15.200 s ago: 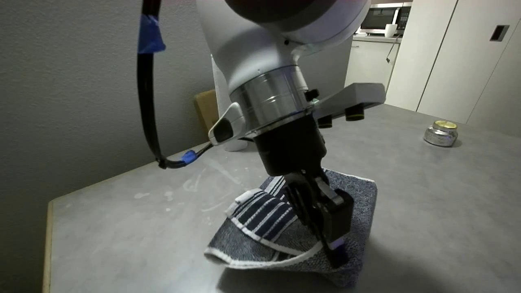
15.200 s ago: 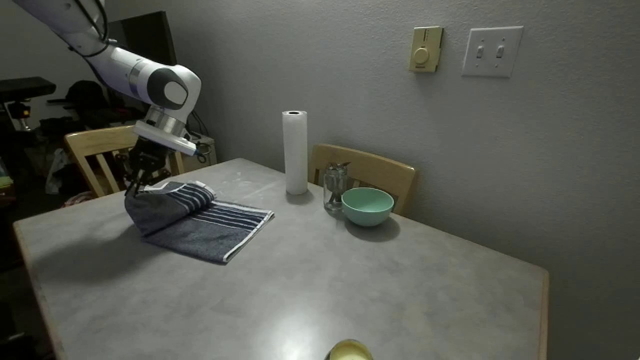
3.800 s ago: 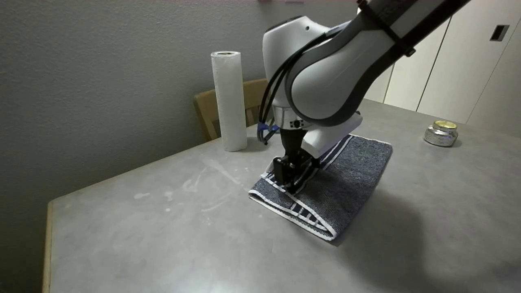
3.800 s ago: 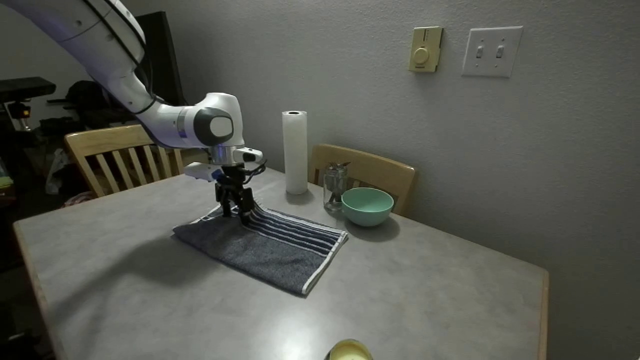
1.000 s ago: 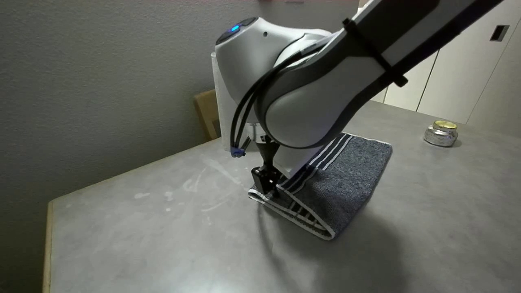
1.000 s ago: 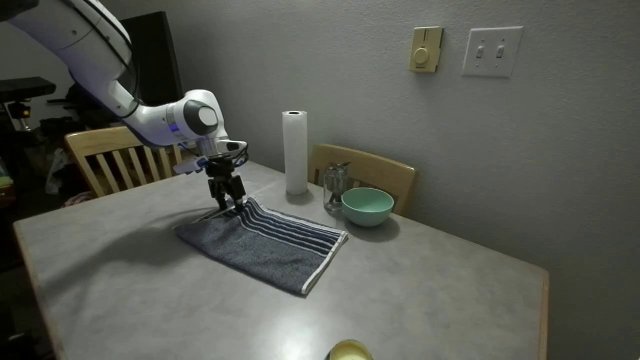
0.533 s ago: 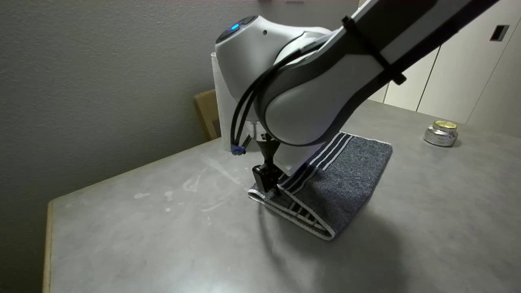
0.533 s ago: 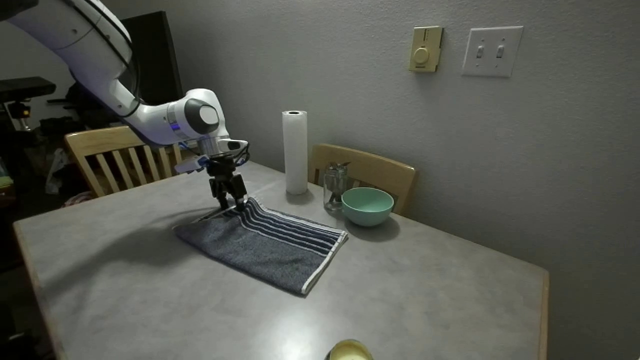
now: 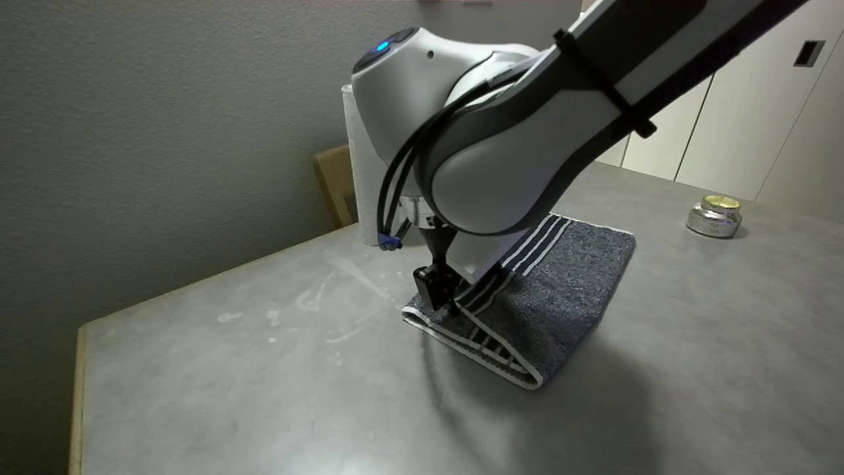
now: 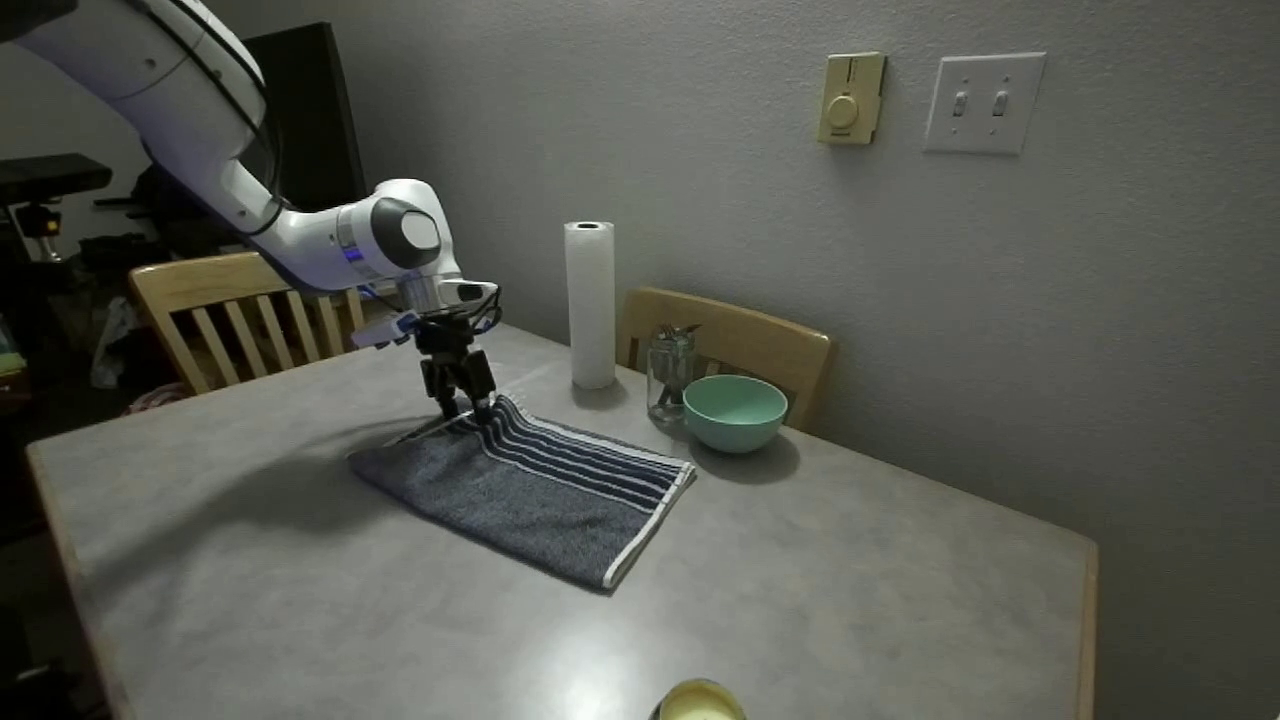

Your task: Unfold the towel

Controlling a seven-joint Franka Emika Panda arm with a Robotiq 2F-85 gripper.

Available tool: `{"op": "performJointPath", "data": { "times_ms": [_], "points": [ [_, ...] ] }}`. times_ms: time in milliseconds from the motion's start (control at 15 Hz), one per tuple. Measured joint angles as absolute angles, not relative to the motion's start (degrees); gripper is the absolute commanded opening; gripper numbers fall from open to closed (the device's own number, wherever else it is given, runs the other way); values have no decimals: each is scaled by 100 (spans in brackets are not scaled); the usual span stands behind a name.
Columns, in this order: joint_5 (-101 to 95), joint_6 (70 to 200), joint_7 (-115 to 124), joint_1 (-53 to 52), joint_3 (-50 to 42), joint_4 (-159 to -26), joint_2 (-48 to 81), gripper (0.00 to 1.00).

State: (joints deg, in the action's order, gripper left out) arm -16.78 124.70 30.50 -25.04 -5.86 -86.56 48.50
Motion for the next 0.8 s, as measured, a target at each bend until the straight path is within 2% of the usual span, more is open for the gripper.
{"op": "performJointPath", "data": {
  "times_ms": [133, 200, 267, 333, 400, 800],
  "points": [
    [-1682, 12441, 3050, -2504, -587, -8654, 4852, 100],
    [-1685, 12424, 3050, -2504, -587, -8652, 4853, 94],
    [-1689, 12403, 3050, -2504, -587, -8647, 4854, 77],
    [-1694, 12380, 3050, -2507, -587, -8640, 4855, 70],
    [-1700, 12365, 3050, -2510, -587, -8630, 4856, 68],
    [-1762, 12299, 3050, -2555, -585, -8544, 4871, 26]
  ]
}}
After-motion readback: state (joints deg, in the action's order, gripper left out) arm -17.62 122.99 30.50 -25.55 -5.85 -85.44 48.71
